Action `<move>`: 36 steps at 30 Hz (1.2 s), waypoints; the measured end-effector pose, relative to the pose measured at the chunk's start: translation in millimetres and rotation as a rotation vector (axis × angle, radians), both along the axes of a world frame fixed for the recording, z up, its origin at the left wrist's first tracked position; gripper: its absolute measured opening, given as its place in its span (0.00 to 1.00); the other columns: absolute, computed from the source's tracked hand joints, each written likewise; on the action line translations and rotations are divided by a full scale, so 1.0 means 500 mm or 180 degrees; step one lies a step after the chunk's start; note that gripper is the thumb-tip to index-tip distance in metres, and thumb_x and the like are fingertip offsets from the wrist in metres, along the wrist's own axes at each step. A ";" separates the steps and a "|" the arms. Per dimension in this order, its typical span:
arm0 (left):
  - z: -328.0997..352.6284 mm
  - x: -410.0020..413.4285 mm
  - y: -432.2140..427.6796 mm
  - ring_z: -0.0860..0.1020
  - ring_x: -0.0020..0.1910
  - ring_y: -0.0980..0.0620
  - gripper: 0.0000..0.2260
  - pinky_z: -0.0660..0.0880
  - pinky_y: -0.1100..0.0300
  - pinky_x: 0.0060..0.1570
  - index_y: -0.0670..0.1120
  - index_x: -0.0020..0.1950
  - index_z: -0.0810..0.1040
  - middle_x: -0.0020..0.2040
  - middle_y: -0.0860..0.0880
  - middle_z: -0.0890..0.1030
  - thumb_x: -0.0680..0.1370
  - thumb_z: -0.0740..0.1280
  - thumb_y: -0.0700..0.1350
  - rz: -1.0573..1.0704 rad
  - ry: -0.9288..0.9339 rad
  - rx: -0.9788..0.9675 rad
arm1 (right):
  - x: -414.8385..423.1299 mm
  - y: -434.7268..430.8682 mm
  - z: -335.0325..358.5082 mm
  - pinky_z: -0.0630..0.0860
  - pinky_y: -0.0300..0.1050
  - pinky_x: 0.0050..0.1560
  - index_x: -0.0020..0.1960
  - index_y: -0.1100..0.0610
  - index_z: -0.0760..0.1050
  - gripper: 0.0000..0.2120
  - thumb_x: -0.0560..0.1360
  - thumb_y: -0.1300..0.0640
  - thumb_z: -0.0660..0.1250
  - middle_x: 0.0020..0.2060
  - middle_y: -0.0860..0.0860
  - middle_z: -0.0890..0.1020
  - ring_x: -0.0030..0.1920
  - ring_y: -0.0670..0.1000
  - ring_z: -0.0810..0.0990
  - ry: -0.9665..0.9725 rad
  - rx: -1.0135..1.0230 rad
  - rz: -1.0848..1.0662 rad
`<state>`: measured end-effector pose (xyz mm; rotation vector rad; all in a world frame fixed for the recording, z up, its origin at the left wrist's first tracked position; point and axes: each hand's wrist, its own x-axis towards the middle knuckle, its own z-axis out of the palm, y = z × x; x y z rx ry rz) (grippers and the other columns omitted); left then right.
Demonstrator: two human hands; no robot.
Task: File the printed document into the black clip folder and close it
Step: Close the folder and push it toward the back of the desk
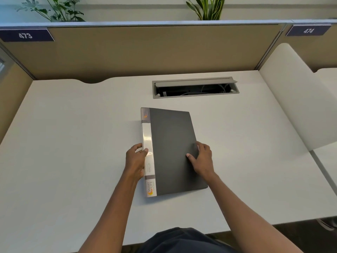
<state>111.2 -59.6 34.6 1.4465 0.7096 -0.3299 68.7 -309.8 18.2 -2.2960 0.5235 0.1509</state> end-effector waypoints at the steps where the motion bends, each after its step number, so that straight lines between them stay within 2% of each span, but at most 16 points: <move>1: -0.001 0.000 0.004 0.84 0.50 0.40 0.12 0.83 0.47 0.47 0.51 0.63 0.77 0.56 0.44 0.83 0.82 0.68 0.39 -0.0006 0.0021 -0.0058 | 0.005 -0.006 0.004 0.66 0.51 0.74 0.78 0.55 0.64 0.34 0.76 0.50 0.73 0.74 0.56 0.68 0.75 0.58 0.66 0.0058 0.0094 -0.0108; 3: 0.000 -0.002 0.013 0.84 0.50 0.40 0.12 0.83 0.47 0.47 0.50 0.64 0.76 0.56 0.44 0.83 0.82 0.67 0.39 0.0012 0.0051 -0.0198 | 0.018 -0.017 0.011 0.69 0.52 0.73 0.79 0.56 0.62 0.38 0.75 0.49 0.75 0.73 0.56 0.71 0.72 0.57 0.71 0.0172 0.0400 -0.0243; 4: 0.000 -0.002 0.017 0.83 0.48 0.41 0.12 0.82 0.50 0.44 0.49 0.64 0.77 0.55 0.44 0.83 0.82 0.67 0.38 0.0053 0.0054 -0.0292 | 0.023 -0.019 0.016 0.72 0.49 0.68 0.78 0.56 0.64 0.37 0.75 0.50 0.76 0.71 0.55 0.74 0.68 0.56 0.74 0.0213 0.0617 -0.0315; 6: -0.001 -0.003 0.025 0.83 0.45 0.43 0.11 0.81 0.54 0.37 0.49 0.62 0.77 0.53 0.45 0.83 0.82 0.67 0.37 0.0125 0.0049 -0.0388 | 0.031 -0.016 0.024 0.73 0.43 0.58 0.72 0.55 0.70 0.31 0.73 0.52 0.77 0.65 0.53 0.79 0.60 0.52 0.79 0.0253 0.0852 -0.0391; 8: -0.007 -0.002 0.037 0.84 0.44 0.45 0.10 0.81 0.56 0.36 0.49 0.60 0.77 0.52 0.45 0.83 0.82 0.67 0.37 0.0113 0.0013 -0.0215 | 0.038 -0.002 0.028 0.73 0.42 0.55 0.67 0.56 0.76 0.26 0.71 0.56 0.78 0.61 0.53 0.83 0.56 0.53 0.81 0.0246 0.0773 -0.0373; 9: -0.014 -0.002 0.046 0.84 0.45 0.44 0.10 0.82 0.54 0.39 0.49 0.60 0.78 0.53 0.45 0.83 0.82 0.68 0.37 0.0083 -0.0026 -0.0059 | 0.041 0.009 0.030 0.73 0.42 0.54 0.66 0.57 0.77 0.25 0.70 0.58 0.79 0.59 0.54 0.83 0.53 0.53 0.81 0.0245 0.0723 -0.0368; 11: -0.027 -0.002 0.068 0.84 0.51 0.42 0.10 0.83 0.46 0.52 0.48 0.61 0.79 0.56 0.44 0.84 0.81 0.69 0.38 -0.0025 -0.0138 0.0297 | 0.048 0.037 0.036 0.73 0.41 0.52 0.65 0.57 0.78 0.25 0.69 0.59 0.80 0.57 0.53 0.84 0.50 0.52 0.81 0.0212 0.0652 -0.0376; 13: -0.034 0.002 0.093 0.84 0.55 0.41 0.11 0.81 0.43 0.60 0.47 0.62 0.81 0.57 0.45 0.84 0.81 0.70 0.39 -0.0103 -0.0260 0.0655 | 0.059 0.069 0.039 0.75 0.42 0.53 0.66 0.57 0.76 0.27 0.69 0.59 0.80 0.57 0.53 0.83 0.53 0.54 0.82 0.0159 0.0624 -0.0381; 17: -0.024 0.037 0.148 0.85 0.51 0.45 0.08 0.80 0.54 0.49 0.50 0.57 0.84 0.50 0.51 0.86 0.79 0.71 0.41 -0.0206 -0.0468 0.1194 | 0.102 0.140 0.046 0.78 0.47 0.62 0.72 0.58 0.70 0.35 0.69 0.60 0.80 0.62 0.53 0.81 0.61 0.55 0.81 0.0083 0.0646 -0.0352; 21: -0.006 0.103 0.205 0.85 0.47 0.48 0.11 0.80 0.55 0.48 0.50 0.57 0.83 0.47 0.51 0.86 0.76 0.76 0.41 -0.0280 -0.0551 0.1171 | 0.177 0.206 0.060 0.76 0.49 0.65 0.72 0.58 0.70 0.34 0.69 0.58 0.80 0.64 0.55 0.78 0.63 0.56 0.78 0.0013 0.0532 -0.0146; 24: -0.003 0.172 0.248 0.86 0.48 0.46 0.15 0.80 0.56 0.47 0.47 0.59 0.84 0.50 0.47 0.87 0.74 0.77 0.40 -0.0343 -0.0576 0.1349 | 0.245 0.248 0.068 0.75 0.50 0.66 0.70 0.58 0.70 0.32 0.70 0.58 0.79 0.63 0.57 0.76 0.63 0.58 0.77 0.0039 0.0465 -0.0033; 28: 0.000 0.270 0.289 0.82 0.54 0.44 0.31 0.79 0.48 0.60 0.45 0.74 0.74 0.58 0.44 0.83 0.73 0.79 0.42 -0.0333 -0.0535 0.1593 | 0.330 0.295 0.071 0.76 0.52 0.65 0.68 0.59 0.71 0.30 0.70 0.57 0.79 0.63 0.58 0.76 0.62 0.59 0.78 0.0066 0.0381 0.0015; 33: 0.001 0.384 0.319 0.81 0.51 0.45 0.28 0.76 0.56 0.52 0.44 0.72 0.76 0.61 0.39 0.84 0.73 0.79 0.41 -0.0378 -0.0623 0.1734 | 0.433 0.336 0.071 0.74 0.49 0.65 0.68 0.61 0.70 0.30 0.72 0.56 0.79 0.64 0.59 0.75 0.63 0.60 0.77 0.0092 0.0303 -0.0026; 36: 0.009 0.446 0.326 0.83 0.57 0.41 0.28 0.77 0.55 0.54 0.43 0.72 0.76 0.63 0.39 0.83 0.74 0.78 0.41 -0.0450 -0.0610 0.1776 | 0.492 0.350 0.073 0.73 0.50 0.66 0.68 0.61 0.70 0.30 0.72 0.56 0.79 0.64 0.59 0.74 0.64 0.60 0.77 0.0123 0.0271 -0.0058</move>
